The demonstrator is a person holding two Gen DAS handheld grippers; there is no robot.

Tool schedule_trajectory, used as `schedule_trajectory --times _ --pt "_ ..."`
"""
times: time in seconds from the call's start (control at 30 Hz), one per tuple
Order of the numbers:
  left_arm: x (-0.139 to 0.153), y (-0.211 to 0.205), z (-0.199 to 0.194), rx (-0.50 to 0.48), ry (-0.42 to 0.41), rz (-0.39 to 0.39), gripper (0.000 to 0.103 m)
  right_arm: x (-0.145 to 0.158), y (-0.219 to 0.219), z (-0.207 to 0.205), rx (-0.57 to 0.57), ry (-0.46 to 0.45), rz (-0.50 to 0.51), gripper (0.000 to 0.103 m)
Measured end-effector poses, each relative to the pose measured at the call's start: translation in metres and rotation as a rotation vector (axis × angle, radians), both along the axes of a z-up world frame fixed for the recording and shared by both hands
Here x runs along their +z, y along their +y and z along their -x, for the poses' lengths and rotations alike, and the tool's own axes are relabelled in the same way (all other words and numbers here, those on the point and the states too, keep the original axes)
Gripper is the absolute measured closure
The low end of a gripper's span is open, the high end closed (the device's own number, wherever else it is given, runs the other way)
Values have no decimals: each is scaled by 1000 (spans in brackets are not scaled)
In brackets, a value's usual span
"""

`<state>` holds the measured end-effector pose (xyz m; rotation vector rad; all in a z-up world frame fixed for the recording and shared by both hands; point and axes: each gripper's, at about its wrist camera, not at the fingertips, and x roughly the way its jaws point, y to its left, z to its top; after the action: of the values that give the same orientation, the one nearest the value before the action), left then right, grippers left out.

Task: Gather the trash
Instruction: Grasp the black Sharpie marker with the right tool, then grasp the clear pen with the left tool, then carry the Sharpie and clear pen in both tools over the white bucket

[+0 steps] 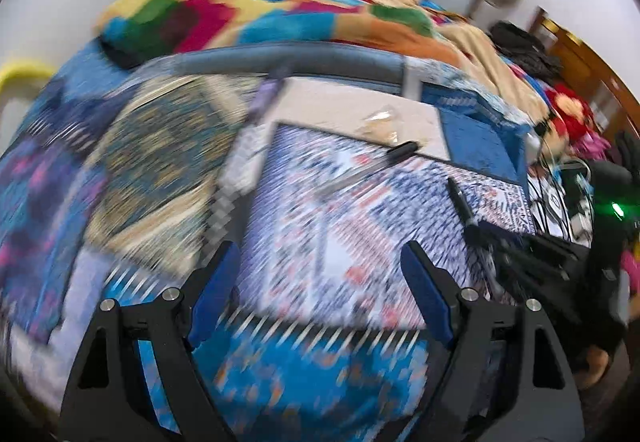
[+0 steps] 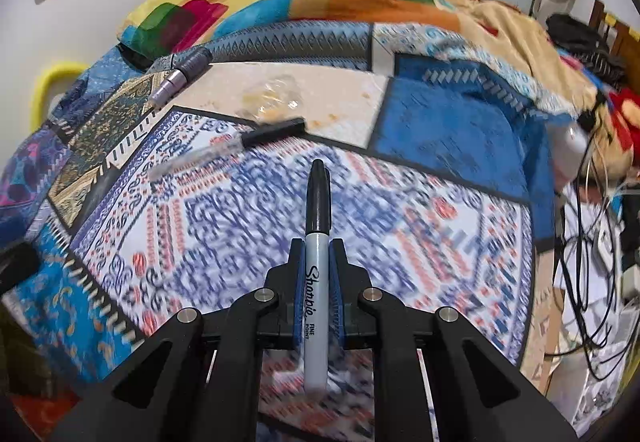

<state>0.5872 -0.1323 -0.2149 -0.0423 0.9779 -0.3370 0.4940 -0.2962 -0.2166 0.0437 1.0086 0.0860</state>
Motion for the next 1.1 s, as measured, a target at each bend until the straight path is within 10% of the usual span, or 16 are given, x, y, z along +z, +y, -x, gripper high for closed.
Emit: schedule_trajectory --times 0.6,1.1 --pt "-35 -63 -59 -158 27 -80 93 -2 -44 4 72 46 -150 92" --pt "-33 -69 37 -168 137 -96 96 -1 -45 13 99 56 -146 92"
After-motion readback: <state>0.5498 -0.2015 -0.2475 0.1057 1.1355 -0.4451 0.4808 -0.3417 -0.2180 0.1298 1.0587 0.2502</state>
